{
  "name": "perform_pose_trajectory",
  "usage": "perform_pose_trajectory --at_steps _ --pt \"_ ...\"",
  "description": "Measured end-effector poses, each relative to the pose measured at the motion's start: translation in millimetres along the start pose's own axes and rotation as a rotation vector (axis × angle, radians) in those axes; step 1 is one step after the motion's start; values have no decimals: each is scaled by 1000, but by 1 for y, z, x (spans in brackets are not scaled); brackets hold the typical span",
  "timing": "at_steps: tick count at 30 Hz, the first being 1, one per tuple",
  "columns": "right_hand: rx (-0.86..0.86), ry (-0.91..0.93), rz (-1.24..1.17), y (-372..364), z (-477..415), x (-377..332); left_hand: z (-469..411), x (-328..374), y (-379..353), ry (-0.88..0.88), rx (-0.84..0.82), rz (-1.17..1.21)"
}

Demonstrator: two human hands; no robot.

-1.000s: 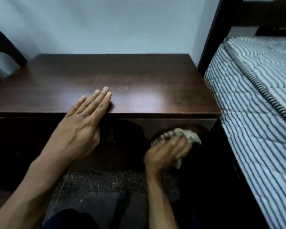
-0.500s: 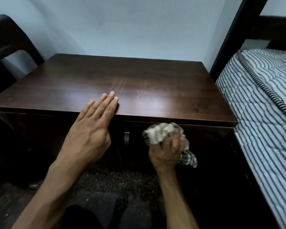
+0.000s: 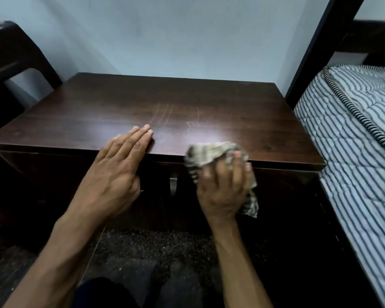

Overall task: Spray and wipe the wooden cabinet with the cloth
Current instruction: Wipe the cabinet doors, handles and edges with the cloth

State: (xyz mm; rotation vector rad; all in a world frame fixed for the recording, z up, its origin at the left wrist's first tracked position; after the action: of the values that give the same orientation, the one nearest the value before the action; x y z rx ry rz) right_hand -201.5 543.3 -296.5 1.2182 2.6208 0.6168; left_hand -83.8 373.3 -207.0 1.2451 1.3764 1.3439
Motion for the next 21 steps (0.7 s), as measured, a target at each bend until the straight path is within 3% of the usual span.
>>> perform_pose_trajectory --at_steps 3,9,12,16,21 --pt "79 -171 -2 17 -9 56 -1 1 0 -4 -6 4" --pt "82 -225 -8 47 -17 150 -1 1 -1 16 -17 8" --pt "63 -229 -3 63 -34 155 -3 1 -1 20 -34 9" --pt "171 -149 -27 93 -77 128 -3 -2 -1 27 -77 26" --pt "-446 -125 -51 80 -121 89 -3 -1 7 14 -163 35"
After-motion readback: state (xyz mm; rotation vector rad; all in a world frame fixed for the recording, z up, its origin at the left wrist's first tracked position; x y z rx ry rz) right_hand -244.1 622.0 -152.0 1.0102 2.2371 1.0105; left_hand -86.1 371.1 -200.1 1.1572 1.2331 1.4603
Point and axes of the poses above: each hand's wrist, its own z-axis away from the middle knuckle, its own y-axis out of the back of the hand, x = y × z, the point moved 3 cm from there along -z, towards the middle knuckle, and after that the axes turned 13 degrees about -x, right-handed, at the moved point
